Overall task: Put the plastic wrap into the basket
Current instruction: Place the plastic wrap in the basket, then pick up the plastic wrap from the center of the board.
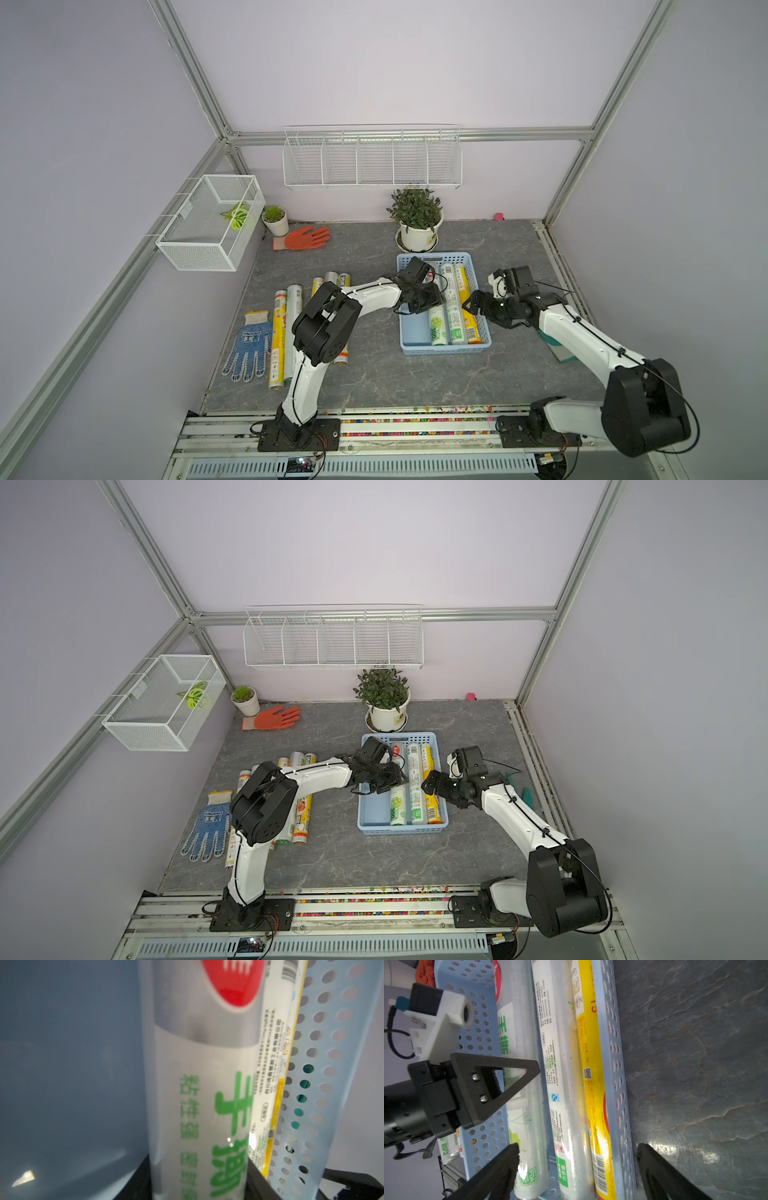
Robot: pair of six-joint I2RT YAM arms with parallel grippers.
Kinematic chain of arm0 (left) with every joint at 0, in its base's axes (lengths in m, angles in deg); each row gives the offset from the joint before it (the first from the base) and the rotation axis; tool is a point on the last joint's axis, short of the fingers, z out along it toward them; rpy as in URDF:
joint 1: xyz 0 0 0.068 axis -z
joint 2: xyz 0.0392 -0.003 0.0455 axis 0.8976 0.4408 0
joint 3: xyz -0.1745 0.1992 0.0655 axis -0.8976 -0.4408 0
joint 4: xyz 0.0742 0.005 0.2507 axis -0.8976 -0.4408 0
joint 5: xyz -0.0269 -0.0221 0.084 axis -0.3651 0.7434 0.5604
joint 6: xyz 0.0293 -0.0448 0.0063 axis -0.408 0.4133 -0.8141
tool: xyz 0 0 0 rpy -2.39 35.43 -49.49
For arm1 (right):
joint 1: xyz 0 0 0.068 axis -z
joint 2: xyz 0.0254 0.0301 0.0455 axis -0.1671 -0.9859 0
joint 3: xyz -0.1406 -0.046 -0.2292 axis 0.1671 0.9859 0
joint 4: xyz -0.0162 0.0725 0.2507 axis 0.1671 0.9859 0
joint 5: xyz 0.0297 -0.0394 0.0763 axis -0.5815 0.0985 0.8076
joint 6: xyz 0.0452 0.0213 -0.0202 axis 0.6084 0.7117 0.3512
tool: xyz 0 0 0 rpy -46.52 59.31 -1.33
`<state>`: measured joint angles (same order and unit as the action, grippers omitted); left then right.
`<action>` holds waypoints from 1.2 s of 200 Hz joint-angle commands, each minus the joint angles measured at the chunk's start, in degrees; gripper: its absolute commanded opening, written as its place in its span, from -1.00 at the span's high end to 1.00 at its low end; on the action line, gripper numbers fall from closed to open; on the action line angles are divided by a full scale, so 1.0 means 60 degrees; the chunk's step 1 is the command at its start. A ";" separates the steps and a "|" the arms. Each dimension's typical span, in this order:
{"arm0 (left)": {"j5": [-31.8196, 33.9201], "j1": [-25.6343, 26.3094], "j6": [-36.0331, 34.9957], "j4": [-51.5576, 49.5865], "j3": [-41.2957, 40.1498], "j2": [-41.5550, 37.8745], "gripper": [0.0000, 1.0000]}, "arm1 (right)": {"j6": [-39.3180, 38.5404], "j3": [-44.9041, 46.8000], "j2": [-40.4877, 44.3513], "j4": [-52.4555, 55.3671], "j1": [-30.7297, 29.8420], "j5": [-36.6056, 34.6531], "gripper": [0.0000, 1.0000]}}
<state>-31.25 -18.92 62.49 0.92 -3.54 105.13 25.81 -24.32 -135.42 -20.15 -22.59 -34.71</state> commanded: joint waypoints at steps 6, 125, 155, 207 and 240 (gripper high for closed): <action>-0.0297 0.0039 0.0080 0.0679 0.0094 -0.0081 0.08 | -0.0153 -0.0139 -0.0065 0.0047 0.0019 0.0033 -0.87; -0.0107 0.0039 -0.0167 0.0626 -0.0403 -0.0740 -0.25 | -0.0115 -0.0335 0.0820 0.0477 0.0023 0.0177 -0.88; 0.0231 0.0030 -0.0909 0.0189 -0.0509 -0.1635 -0.37 | -0.0152 -0.0579 0.1336 0.0724 0.0015 0.0145 -0.88; 0.2673 -0.0026 -0.1672 -0.0515 -0.1959 -0.4546 -0.52 | 0.0181 -0.0990 0.1930 0.0265 -0.0842 0.0184 -0.88; 0.5220 -0.0250 -0.1813 -0.1449 -0.3294 -0.6632 -0.56 | 0.0375 -0.1493 0.1210 -0.0421 -0.2650 -0.0888 -0.88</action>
<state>-14.05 -19.12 53.95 -1.53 -17.99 71.71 26.86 -30.50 -125.10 -18.71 -32.23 -35.58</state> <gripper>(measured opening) 0.769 0.942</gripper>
